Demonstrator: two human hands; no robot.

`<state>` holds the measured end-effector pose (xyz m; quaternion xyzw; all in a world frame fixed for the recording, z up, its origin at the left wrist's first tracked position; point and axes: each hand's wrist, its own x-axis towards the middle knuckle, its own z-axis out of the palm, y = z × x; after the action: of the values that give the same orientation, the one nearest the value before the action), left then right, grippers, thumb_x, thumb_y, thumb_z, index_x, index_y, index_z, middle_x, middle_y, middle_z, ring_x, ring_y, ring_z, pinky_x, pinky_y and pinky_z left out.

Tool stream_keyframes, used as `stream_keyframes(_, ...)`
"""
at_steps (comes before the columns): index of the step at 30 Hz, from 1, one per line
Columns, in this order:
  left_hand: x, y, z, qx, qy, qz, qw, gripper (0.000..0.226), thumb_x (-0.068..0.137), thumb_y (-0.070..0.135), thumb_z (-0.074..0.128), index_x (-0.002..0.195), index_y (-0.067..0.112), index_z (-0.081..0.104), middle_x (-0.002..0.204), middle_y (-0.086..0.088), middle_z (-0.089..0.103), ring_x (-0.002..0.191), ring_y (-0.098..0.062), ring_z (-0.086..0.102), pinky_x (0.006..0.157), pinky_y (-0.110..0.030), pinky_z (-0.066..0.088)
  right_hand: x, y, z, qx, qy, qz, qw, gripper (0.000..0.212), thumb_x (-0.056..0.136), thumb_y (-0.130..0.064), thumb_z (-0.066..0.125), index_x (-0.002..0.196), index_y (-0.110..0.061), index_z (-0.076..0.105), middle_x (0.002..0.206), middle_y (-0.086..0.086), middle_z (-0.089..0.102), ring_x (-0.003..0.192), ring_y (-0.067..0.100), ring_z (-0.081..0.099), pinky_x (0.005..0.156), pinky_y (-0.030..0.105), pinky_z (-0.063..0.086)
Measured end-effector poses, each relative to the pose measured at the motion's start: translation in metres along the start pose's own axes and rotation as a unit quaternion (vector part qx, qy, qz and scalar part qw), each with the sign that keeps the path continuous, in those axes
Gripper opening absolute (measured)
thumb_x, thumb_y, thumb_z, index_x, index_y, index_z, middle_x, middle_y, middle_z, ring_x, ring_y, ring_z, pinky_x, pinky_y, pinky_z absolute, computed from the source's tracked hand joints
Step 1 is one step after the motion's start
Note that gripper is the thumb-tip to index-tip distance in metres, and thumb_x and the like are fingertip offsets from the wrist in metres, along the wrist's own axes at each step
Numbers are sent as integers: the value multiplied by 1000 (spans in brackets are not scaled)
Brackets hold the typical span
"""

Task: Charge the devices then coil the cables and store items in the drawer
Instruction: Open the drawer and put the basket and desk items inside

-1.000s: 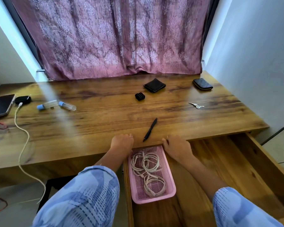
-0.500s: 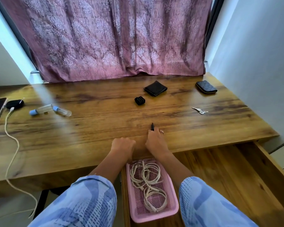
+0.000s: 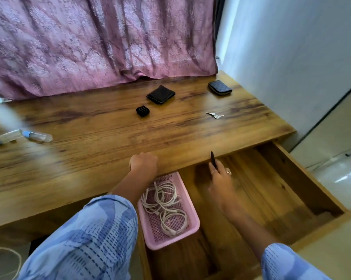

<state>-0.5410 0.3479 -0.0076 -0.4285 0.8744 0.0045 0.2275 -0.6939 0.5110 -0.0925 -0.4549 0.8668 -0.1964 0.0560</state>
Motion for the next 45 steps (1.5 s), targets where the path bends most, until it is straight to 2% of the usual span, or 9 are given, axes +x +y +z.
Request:
stream_keyframes(5,9,32,-4,-45,74,62,994,31,85,24,68,113,13,62,118,-9,62,109,-29,60,78,-37,49,-22,22,33,-32,-117,-3,993,65,86,2,48,147,-12,31,158,9,15,141,30,25,114,34,28)
stream_keyframes(8,13,42,1,-34,100,65,992,22,84,16,67,105,10,66,111,-12,65,104,-30,62,77,-37,51,-21,19,47,-36,-149,-23,988,62,85,3,46,145,-11,35,157,8,16,138,33,25,113,40,30)
stream_keyframes(18,23,43,-5,-74,85,56,992,19,80,7,67,99,8,66,105,-13,66,99,-31,64,71,-38,49,-10,16,60,-64,-202,-55,976,52,89,-2,51,140,-10,42,155,10,21,139,32,25,108,40,38)
stream_keyframes(21,24,44,-9,-66,75,65,993,21,81,7,65,101,11,61,108,-11,63,102,-29,61,74,-37,48,-8,19,43,-42,-169,-48,984,38,95,-14,46,132,-13,50,146,9,35,127,28,41,96,36,47)
stream_keyframes(26,27,55,-27,-32,44,83,995,32,79,27,73,104,14,57,110,-6,59,102,-26,59,76,-36,48,12,31,-18,-66,14,-139,988,26,94,-23,45,109,-14,64,106,1,58,93,19,57,73,31,51)
stream_keyframes(30,38,85,-41,-54,70,86,992,37,81,34,71,109,15,56,113,-7,59,103,-27,59,72,-35,45,53,47,-60,-59,57,-156,984,28,92,-16,50,116,-12,63,115,3,58,100,20,57,86,33,52)
stream_keyframes(34,53,115,-46,-110,46,87,989,46,79,37,71,116,16,53,120,-8,54,109,-27,56,81,-36,45,104,65,-71,-48,-27,-117,992,39,95,-15,44,133,-6,49,133,11,48,121,28,48,104,37,40)
stream_keyframes(38,74,137,-52,-99,9,68,993,54,76,30,76,121,17,52,122,-8,54,110,-26,55,86,-36,48,161,82,-68,-29,-144,-54,988,50,95,-5,35,143,1,28,150,19,32,142,29,24,114,36,24)
stream_keyframes(45,98,151,-68,-37,-44,58,997,87,59,18,87,135,19,45,119,-9,56,106,-26,58,74,-35,47,243,78,-54,49,-182,-77,979,69,89,5,39,151,-14,14,154,18,22,141,33,24,114,38,27)
